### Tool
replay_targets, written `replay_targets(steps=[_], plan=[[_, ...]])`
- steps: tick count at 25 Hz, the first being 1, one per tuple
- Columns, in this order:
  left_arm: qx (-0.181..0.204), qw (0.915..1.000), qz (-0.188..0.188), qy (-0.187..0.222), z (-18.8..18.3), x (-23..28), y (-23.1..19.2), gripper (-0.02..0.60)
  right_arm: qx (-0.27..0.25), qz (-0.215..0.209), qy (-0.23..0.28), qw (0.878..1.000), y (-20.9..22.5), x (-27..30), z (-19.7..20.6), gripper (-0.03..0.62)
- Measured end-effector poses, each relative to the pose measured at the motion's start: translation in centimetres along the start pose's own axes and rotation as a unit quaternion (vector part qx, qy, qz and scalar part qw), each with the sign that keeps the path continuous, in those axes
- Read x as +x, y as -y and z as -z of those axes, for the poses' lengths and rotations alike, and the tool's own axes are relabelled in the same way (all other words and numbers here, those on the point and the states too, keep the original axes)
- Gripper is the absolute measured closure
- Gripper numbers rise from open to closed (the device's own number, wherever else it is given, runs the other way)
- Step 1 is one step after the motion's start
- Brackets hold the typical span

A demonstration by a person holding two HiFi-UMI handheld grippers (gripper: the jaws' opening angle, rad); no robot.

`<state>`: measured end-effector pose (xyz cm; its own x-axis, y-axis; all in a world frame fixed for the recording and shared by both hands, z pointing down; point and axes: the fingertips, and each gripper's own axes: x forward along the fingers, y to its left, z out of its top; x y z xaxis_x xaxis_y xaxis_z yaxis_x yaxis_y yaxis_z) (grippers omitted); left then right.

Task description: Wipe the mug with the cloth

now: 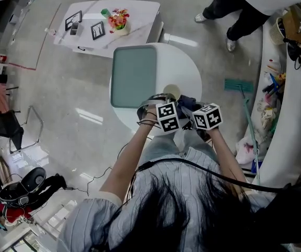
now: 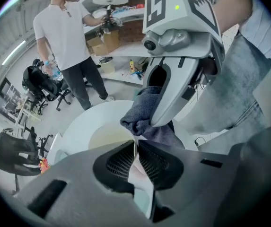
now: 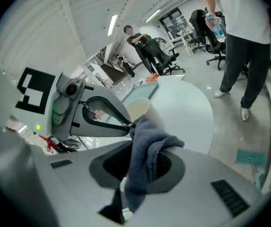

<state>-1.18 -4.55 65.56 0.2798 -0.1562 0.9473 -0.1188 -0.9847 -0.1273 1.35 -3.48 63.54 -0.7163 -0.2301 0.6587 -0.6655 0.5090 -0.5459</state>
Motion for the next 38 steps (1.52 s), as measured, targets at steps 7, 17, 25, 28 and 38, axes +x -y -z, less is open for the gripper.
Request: replay_targets(steps=[7, 17, 25, 28, 38], plan=[[0.095, 0.9948, 0.033, -0.014, 1.2, -0.6, 0.4, 0.540, -0.017, -0.001, -0.014, 1.000, -0.1, 0.1, -0.4, 0.514], [0.362, 0.9281, 0.058, -0.064, 2.9, -0.8, 0.2, 0.540, -0.026, -0.004, -0.028, 0.999, 0.1, 0.2, -0.1, 0.514], [0.514, 0.8503, 0.080, -0.078, 4.8, -1.1, -1.2, 0.540, -0.028, 0.000, -0.035, 0.999, 0.2, 0.8, -1.3, 0.514], [0.470, 0.8762, 0.066, -0.081, 4.5, -0.8, -1.2, 0.538, -0.027, -0.001, -0.034, 0.999, 0.3, 0.6, -1.1, 0.514], [0.083, 0.9958, 0.038, -0.008, 1.2, -2.9, -0.8, 0.532, -0.021, -0.002, -0.026, 0.999, 0.5, 0.4, -0.5, 0.514]])
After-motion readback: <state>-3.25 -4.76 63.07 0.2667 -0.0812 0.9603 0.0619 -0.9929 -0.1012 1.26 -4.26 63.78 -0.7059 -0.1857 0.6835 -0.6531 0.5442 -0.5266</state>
